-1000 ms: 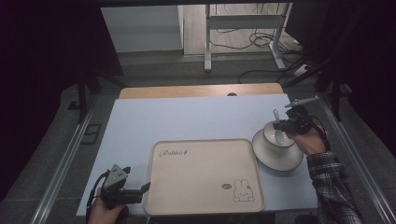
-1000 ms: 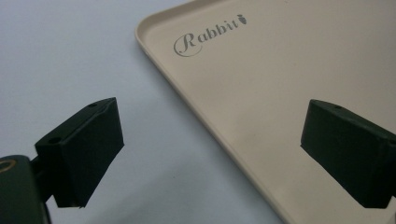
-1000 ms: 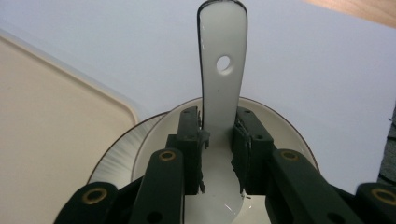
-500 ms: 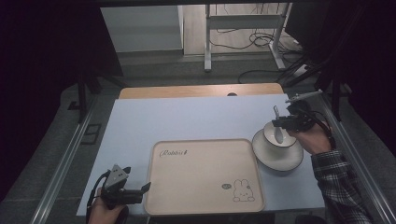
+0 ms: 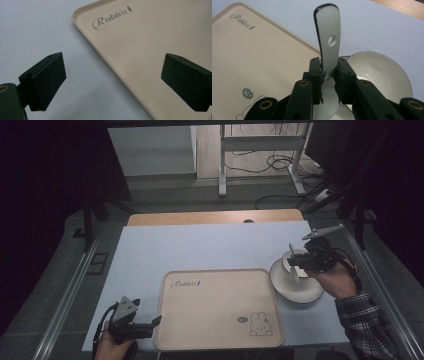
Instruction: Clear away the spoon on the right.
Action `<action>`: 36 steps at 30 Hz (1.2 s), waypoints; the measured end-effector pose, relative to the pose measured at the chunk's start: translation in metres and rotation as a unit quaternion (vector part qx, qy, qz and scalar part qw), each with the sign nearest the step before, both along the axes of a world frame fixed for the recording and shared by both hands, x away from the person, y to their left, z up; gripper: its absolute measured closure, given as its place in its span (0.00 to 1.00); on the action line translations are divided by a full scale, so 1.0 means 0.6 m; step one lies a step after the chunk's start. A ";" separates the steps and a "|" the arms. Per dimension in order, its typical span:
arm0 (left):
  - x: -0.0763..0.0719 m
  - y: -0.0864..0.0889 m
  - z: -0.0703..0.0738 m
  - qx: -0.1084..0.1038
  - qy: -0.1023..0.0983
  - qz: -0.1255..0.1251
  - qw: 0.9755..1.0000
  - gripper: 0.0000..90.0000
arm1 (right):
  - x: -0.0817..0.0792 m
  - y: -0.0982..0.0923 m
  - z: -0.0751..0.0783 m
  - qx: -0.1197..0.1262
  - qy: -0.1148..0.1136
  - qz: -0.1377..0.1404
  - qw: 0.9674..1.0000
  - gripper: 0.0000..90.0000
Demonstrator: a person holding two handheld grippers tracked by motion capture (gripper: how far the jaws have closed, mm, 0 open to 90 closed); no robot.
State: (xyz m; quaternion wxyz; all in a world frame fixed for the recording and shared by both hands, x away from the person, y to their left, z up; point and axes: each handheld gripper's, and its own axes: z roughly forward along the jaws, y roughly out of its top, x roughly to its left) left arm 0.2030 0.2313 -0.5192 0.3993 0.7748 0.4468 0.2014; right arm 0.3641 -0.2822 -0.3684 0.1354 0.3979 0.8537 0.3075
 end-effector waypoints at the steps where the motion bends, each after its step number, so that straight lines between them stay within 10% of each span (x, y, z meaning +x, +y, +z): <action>1: 0.000 0.000 0.000 0.000 0.000 0.000 1.000 0.06 | 0.000 0.000 0.000 0.000 0.000 0.000 1.000 0.85; 36: 0.000 -0.001 0.000 0.003 0.000 -0.001 1.000 0.06 | -0.082 0.086 -0.073 -0.022 0.035 0.078 0.996 0.96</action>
